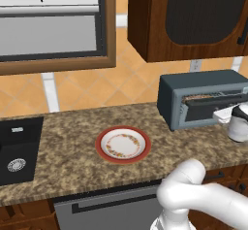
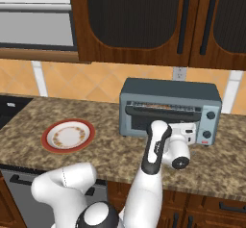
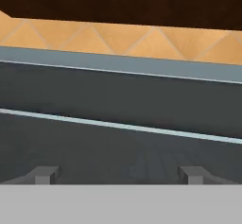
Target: Pick up the kebab skewer and baguette bread, and place them inside the toaster oven. Close the toaster oven door and start by setting the timer.
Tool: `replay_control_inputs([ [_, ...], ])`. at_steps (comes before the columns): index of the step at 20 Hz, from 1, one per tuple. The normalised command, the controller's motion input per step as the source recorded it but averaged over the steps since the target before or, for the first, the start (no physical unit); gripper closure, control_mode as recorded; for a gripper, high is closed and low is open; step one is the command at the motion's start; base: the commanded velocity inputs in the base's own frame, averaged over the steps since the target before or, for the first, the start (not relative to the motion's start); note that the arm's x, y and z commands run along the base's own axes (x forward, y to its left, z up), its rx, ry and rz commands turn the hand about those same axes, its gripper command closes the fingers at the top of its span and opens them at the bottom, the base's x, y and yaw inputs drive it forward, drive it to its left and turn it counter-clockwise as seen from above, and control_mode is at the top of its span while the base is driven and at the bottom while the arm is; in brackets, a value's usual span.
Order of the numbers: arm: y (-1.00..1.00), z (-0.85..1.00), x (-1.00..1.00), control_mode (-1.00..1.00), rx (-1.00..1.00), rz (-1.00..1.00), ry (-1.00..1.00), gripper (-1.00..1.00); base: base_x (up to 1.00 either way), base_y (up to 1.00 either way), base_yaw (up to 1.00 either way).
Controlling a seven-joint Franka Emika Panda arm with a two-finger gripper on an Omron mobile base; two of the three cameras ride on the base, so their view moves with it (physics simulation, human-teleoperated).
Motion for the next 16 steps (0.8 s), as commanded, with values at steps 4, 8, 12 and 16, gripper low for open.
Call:
replay_control_inputs([
  [4,0.04,-0.11,0.41,-1.0,0.0,0.0,0.01,-1.0,0.0,0.0,0.0],
  [8,0.01,-0.2,0.14,-1.0,0.0,0.0,0.01,-1.0,0.0,0.0,0.0],
  [12,0.02,-0.06,0.07,-1.0,0.0,0.0,0.0,-1.0,0.0,0.0,0.0],
  [16,0.03,-0.01,0.1,-1.0,0.0,0.0,0.03,-1.0,0.0,0.0,0.0],
])
